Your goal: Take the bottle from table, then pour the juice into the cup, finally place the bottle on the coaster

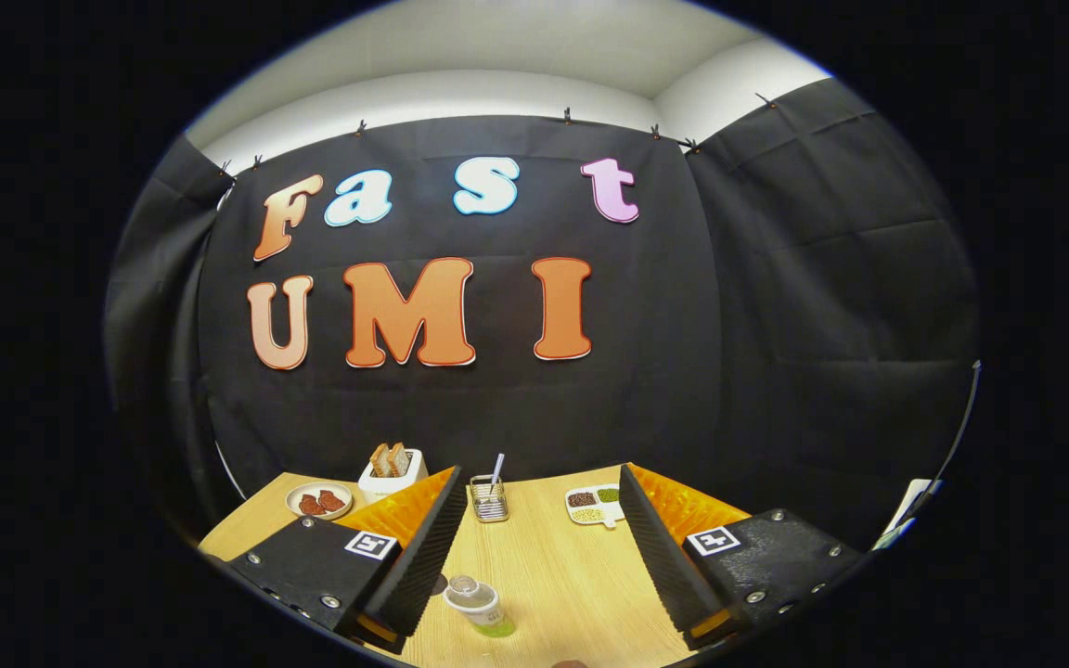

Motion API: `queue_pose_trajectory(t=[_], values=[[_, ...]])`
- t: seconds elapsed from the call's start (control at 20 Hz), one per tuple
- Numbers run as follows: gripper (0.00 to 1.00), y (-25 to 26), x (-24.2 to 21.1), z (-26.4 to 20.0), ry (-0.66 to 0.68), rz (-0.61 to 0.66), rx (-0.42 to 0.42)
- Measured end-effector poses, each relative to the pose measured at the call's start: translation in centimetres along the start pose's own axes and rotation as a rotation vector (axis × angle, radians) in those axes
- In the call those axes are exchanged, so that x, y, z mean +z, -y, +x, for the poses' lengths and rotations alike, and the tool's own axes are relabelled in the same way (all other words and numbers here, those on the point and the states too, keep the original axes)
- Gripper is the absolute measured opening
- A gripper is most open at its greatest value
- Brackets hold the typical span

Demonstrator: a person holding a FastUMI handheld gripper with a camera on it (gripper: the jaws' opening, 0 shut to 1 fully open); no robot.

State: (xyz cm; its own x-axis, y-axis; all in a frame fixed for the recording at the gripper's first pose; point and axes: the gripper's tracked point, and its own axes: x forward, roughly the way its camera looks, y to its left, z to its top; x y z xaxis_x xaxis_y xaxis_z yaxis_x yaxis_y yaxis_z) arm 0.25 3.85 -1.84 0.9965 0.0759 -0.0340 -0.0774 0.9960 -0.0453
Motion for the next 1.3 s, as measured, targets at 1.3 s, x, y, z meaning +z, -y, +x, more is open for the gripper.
queue_pose_trajectory(t=[1.3], values=[[0.98, -6.8, -20.4, 1.3, -0.321, -0.163, 0.146]])
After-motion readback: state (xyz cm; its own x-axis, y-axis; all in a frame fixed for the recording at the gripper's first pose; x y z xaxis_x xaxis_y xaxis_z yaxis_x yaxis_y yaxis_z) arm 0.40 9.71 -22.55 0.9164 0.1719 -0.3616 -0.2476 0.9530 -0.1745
